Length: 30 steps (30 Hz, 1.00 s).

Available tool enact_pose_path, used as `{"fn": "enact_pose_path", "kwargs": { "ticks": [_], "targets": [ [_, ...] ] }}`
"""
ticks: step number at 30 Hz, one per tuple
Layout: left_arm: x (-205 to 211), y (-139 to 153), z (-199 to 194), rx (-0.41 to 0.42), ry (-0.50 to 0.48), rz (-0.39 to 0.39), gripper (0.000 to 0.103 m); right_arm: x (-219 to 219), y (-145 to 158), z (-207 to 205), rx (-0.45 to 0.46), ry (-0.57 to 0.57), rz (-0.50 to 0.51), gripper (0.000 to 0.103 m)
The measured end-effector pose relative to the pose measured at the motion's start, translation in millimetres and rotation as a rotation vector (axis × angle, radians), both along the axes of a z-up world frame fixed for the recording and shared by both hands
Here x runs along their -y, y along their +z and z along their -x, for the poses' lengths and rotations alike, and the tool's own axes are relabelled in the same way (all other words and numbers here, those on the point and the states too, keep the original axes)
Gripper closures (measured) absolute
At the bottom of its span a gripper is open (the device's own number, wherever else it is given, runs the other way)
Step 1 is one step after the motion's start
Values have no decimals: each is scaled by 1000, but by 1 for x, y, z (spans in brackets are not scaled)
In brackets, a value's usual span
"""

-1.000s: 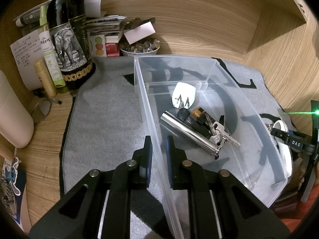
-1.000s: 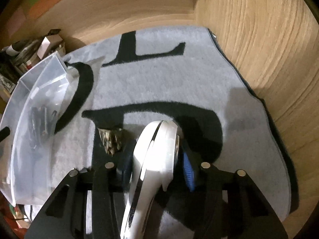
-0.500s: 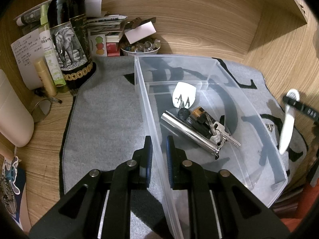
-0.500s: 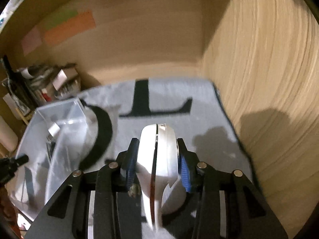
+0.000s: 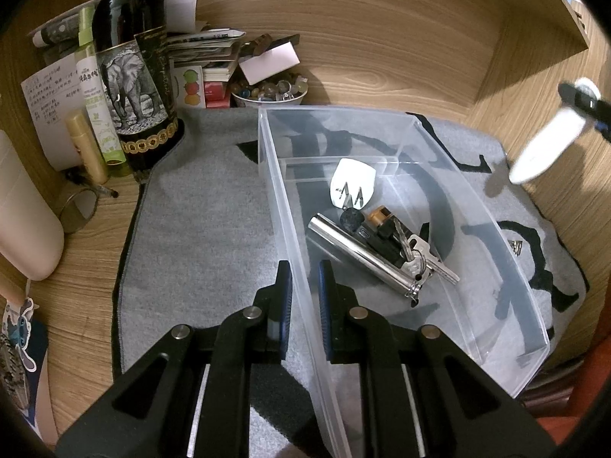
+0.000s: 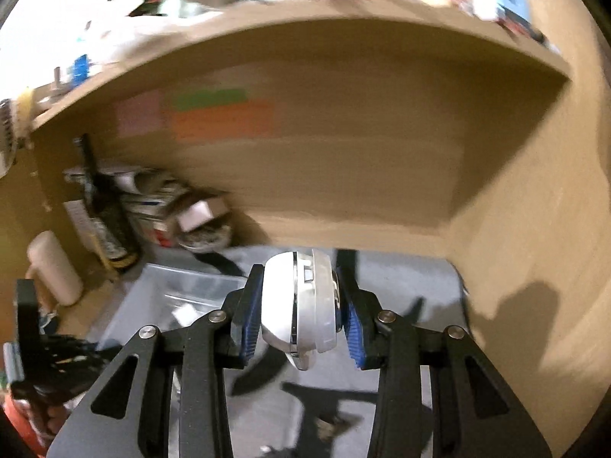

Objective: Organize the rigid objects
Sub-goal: 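Lift the white device into the clear box and release it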

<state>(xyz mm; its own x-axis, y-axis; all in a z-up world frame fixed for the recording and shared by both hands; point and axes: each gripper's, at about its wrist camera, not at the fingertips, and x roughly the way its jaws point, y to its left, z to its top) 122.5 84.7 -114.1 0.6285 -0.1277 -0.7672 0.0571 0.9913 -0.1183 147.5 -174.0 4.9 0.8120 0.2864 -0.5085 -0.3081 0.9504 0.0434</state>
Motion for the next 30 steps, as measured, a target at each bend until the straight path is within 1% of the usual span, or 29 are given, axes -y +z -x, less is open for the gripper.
{"fn": "enact_pose_path", "kwargs": {
  "ticks": [6, 11, 13, 17, 21, 24, 30],
  "targets": [
    [0, 0, 0, 1, 2, 6, 90, -42, 12, 0, 40, 134, 10, 69],
    [1, 1, -1, 1, 3, 6, 90, -71, 7, -6, 33, 206, 34, 69],
    [0, 1, 0, 2, 3, 7, 90, -84, -1, -11, 12, 233, 61, 69],
    [0, 0, 0, 2, 4, 10, 90, -99, -18, -23, -29, 247, 102, 69],
    [0, 0, 0, 2, 3, 8, 90, -110, -41, -36, -88, 240, 143, 69],
    [-1, 1, 0, 1, 2, 6, 90, -115, -55, -36, -113, 252, 183, 69],
    [-2, 0, 0, 3, 3, 9, 90, -112, -59, -17, -92, 276, 222, 69]
  ]
}}
